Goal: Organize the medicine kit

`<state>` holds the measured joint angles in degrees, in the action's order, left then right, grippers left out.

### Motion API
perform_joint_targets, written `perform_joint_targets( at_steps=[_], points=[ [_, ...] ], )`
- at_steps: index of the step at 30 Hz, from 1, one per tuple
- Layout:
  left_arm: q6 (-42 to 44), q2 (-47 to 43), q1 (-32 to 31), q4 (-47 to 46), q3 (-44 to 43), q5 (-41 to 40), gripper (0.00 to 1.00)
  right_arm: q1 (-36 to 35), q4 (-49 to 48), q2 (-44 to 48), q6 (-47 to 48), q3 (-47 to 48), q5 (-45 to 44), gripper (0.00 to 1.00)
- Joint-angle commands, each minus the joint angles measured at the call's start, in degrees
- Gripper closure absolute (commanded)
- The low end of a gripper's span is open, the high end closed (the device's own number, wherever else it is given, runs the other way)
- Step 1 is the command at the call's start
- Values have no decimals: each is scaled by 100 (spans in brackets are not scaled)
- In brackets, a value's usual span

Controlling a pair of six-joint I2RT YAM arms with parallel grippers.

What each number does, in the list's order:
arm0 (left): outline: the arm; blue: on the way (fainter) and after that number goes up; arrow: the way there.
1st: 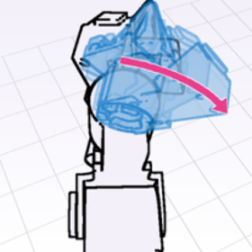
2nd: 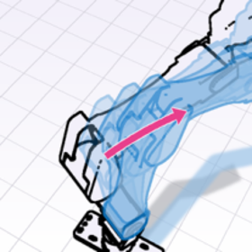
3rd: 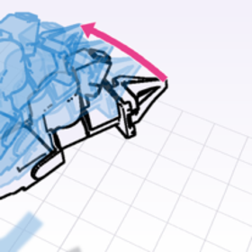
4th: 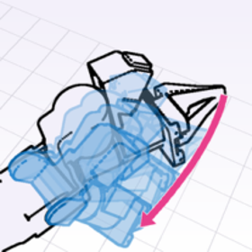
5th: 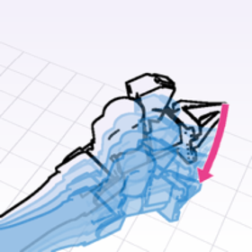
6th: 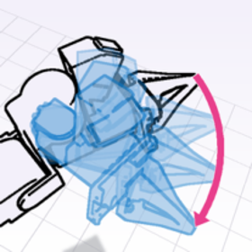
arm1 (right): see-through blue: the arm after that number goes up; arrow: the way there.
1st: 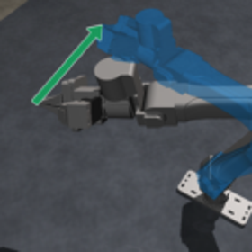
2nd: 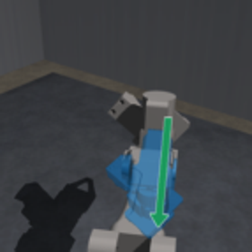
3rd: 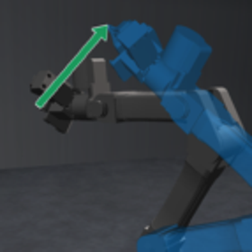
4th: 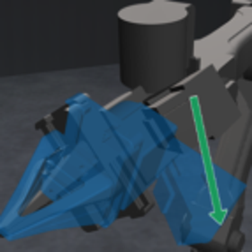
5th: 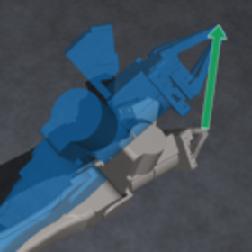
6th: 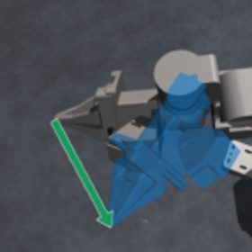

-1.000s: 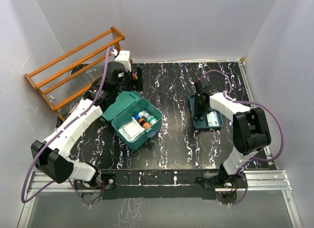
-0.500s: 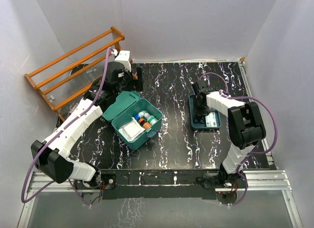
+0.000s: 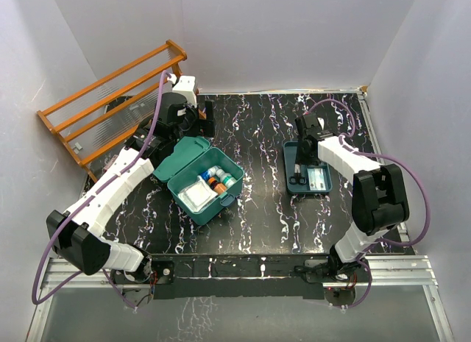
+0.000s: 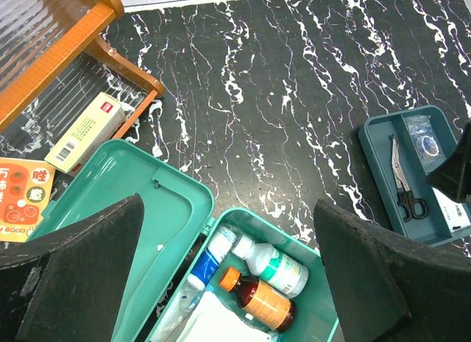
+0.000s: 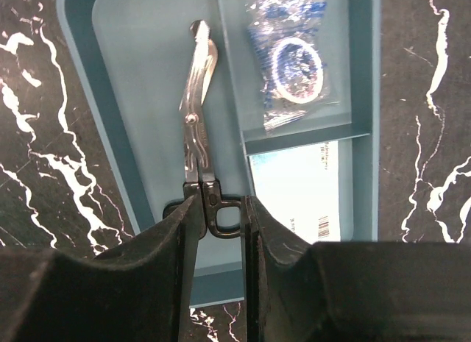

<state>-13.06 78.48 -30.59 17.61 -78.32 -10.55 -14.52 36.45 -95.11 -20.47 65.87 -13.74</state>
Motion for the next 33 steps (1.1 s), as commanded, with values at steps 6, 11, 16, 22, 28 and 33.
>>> perform_joint_targets(
  at_steps=[6, 11, 16, 22, 28, 33],
  points=[
    [40, -34, -32, 6, -100, -91, 1, 172, -164, 63, -198, -95, -160, 73],
    [32, -34, -33, 23, -48, -71, 1, 269, -156, -229, -105, -55, 90, 77],
    [29, -43, -32, 24, -8, -70, 1, 275, -177, -429, -33, 20, 257, 79],
    [40, -34, -30, 6, -26, -80, 1, 283, -246, -720, -31, 40, 216, 85],
    [15, -34, -9, 39, 17, -57, 1, 288, -357, -864, -8, 54, 8, 86],
    [27, 126, 51, 321, 101, -2, 1, 284, -417, -837, -2, 49, -68, 100]
  ],
)
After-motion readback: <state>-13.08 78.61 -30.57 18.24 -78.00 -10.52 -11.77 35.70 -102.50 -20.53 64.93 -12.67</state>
